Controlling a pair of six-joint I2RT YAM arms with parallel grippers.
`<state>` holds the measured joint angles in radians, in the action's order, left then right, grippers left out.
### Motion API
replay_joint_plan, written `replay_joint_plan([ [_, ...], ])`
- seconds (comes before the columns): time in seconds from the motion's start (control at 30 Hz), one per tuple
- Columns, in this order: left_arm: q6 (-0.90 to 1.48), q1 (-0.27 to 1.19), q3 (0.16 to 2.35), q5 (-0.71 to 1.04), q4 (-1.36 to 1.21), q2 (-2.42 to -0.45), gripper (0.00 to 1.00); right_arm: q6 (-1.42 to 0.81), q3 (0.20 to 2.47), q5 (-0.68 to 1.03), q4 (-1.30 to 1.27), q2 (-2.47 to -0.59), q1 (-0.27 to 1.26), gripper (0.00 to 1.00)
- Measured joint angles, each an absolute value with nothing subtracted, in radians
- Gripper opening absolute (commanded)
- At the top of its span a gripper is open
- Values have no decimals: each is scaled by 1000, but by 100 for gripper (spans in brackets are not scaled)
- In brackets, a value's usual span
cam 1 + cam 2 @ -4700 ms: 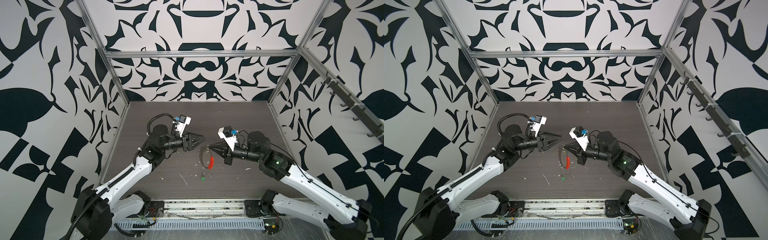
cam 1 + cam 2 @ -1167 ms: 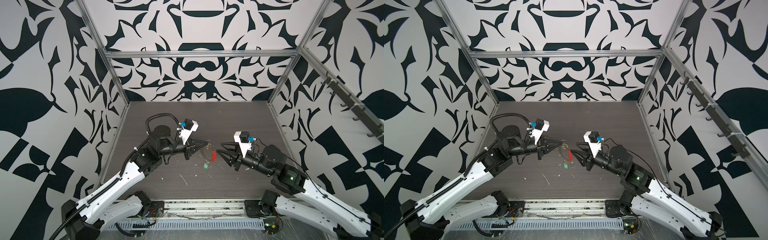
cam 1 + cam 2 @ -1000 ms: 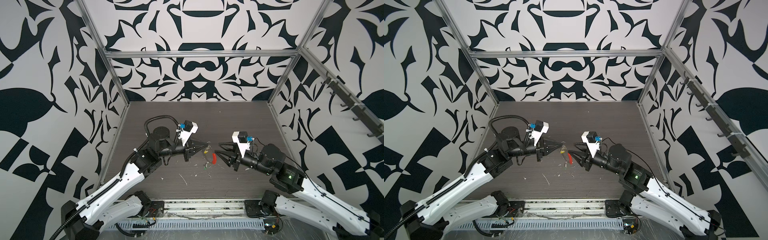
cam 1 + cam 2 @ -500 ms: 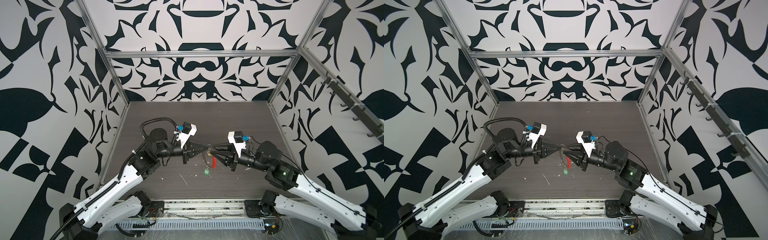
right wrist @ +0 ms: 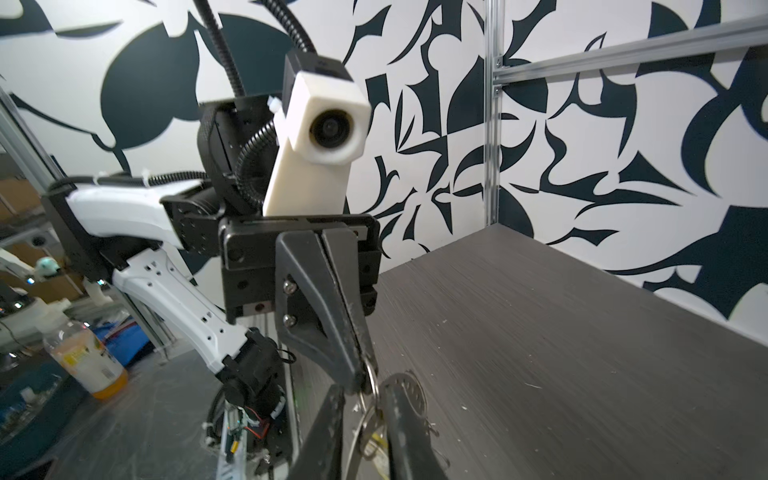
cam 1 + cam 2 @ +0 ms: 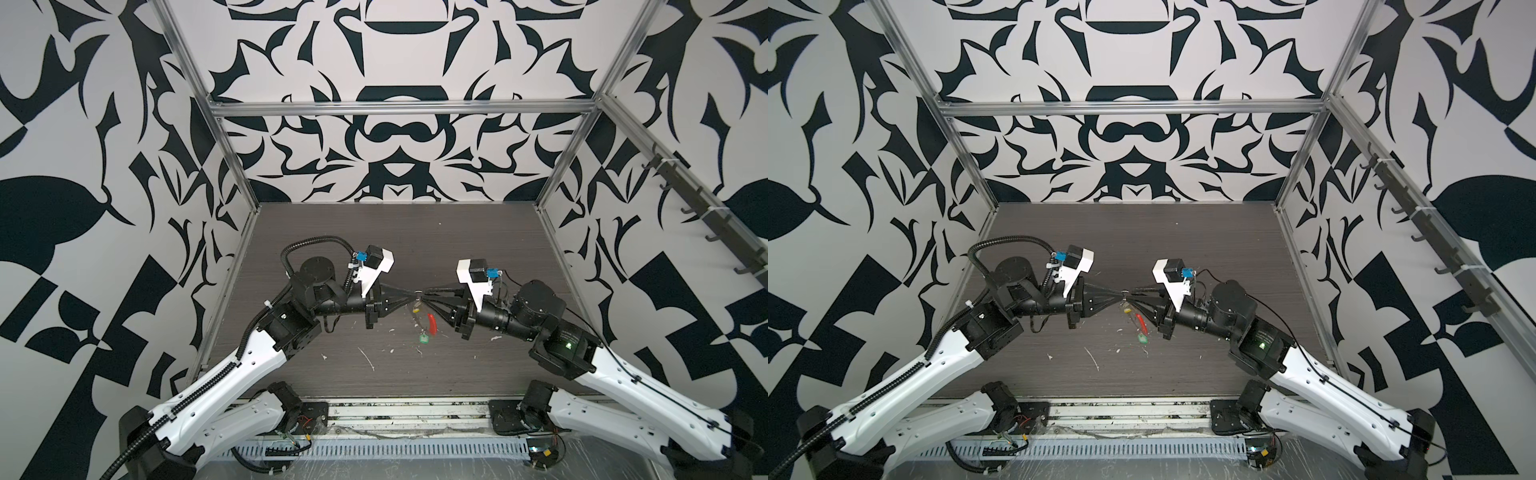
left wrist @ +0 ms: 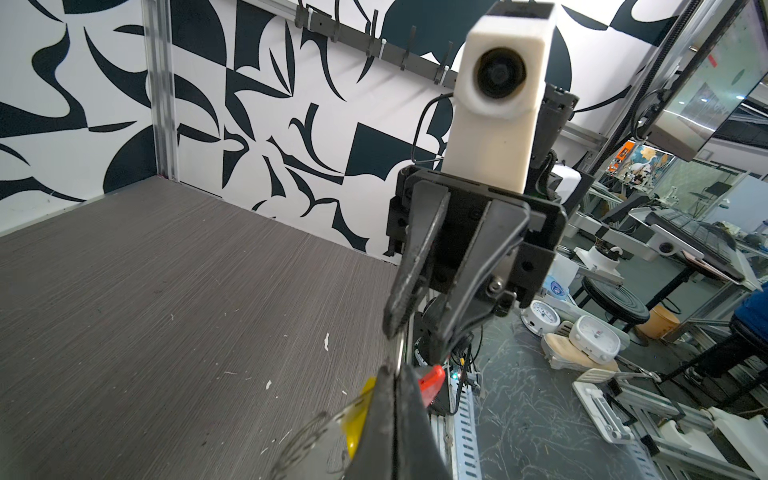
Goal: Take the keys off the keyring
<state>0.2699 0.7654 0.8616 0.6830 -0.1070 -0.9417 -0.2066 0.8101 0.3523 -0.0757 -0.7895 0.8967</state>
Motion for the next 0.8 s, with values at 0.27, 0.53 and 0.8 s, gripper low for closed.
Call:
replay_joint_plan([
  [0.27,273,765,861,692,-109,-942,0,-211,822,360,-71,-811,896,7],
  [0.53,278,764,861,669,-104,-936,44,-205,881,352,19,-840,897,0],
  [0.8,276,765,859,550,-54,-873,40,-125,1100,278,347,-932,897,0],
])
